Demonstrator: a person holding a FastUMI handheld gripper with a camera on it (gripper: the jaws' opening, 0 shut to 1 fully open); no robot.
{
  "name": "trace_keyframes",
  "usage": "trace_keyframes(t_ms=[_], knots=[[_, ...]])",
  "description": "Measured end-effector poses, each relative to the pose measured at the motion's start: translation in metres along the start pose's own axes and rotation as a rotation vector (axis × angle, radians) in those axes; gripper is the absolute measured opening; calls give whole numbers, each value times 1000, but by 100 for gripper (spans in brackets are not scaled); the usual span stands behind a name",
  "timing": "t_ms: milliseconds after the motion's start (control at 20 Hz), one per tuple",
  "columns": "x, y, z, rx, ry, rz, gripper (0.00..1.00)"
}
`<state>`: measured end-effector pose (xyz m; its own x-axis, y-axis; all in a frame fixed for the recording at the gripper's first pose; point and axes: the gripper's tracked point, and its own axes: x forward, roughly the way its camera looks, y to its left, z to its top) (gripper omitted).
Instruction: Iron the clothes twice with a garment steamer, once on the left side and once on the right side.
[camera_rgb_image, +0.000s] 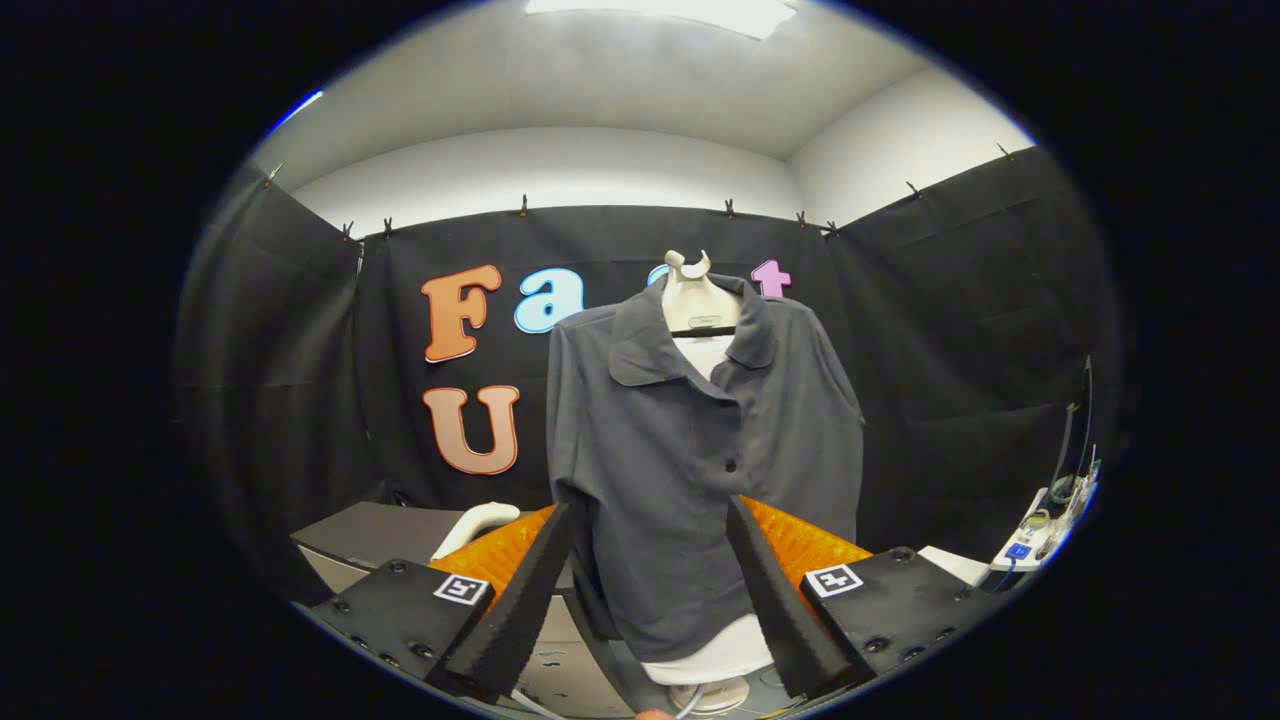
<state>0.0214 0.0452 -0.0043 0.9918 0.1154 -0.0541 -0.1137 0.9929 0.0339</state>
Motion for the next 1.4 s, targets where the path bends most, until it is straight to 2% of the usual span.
trace_keyframes(t_ms=[300,750,950,1400], knots=[[32,52,1,-24,54,74,99],[96,132,-47,-17,253,174,99],[128,161,-66,6,330,188,99],[172,215,-111,-52,454,231,99]])
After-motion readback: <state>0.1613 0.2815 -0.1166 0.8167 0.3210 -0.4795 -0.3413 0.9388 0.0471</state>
